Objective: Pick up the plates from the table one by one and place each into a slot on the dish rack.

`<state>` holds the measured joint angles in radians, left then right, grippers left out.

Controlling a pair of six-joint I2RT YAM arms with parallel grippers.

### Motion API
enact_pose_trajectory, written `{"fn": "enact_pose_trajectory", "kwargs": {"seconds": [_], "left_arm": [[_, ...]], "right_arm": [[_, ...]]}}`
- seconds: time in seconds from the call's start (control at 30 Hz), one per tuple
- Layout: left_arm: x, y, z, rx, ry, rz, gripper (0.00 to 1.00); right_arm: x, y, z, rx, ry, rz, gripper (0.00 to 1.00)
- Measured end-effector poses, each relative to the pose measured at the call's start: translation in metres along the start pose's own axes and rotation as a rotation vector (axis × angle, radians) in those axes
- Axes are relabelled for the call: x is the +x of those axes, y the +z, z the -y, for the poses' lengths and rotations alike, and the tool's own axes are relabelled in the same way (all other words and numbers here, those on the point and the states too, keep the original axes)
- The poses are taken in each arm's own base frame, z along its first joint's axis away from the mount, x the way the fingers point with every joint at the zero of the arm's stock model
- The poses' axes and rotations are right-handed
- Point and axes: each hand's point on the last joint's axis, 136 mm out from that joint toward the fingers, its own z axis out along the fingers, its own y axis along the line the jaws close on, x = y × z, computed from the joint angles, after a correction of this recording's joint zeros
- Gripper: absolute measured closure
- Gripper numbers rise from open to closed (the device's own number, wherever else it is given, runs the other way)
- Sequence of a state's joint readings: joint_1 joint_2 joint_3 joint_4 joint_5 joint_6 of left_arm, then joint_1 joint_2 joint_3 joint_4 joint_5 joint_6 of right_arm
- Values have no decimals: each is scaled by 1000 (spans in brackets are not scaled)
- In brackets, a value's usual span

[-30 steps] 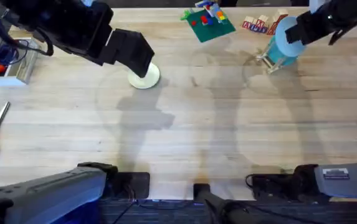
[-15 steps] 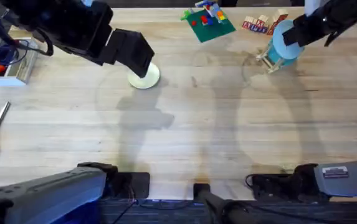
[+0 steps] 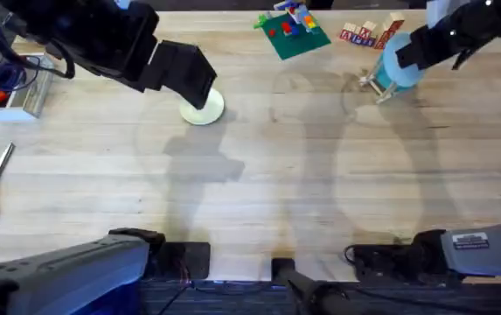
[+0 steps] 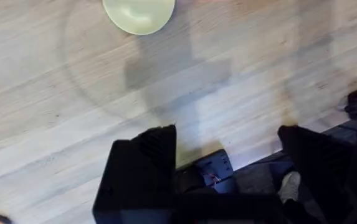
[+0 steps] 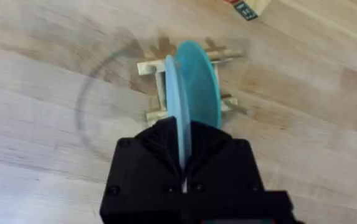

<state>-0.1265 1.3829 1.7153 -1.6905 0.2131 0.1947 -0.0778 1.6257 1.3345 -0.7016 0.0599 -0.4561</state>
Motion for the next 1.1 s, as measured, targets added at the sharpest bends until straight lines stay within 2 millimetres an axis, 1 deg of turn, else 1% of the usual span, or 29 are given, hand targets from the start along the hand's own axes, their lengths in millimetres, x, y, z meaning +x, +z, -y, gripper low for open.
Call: {"fn": "enact_pose_trajectory", "kwargs": {"seconds": [0.13,0.5,0.77,1.1], "left_arm": [[0,0,0,0,0,0,7],[0,0,0,0,0,0,8],[0,0,0,0,0,0,7],[0,0,0,0,0,0,7]], "right_arm": [[4,5,-1,-1,2,-5,970],[4,6,-1,-2,2,-5,970],[3,16,-1,-6,2,-12,970],[5,22,-2,-11,1,-23,970]]}}
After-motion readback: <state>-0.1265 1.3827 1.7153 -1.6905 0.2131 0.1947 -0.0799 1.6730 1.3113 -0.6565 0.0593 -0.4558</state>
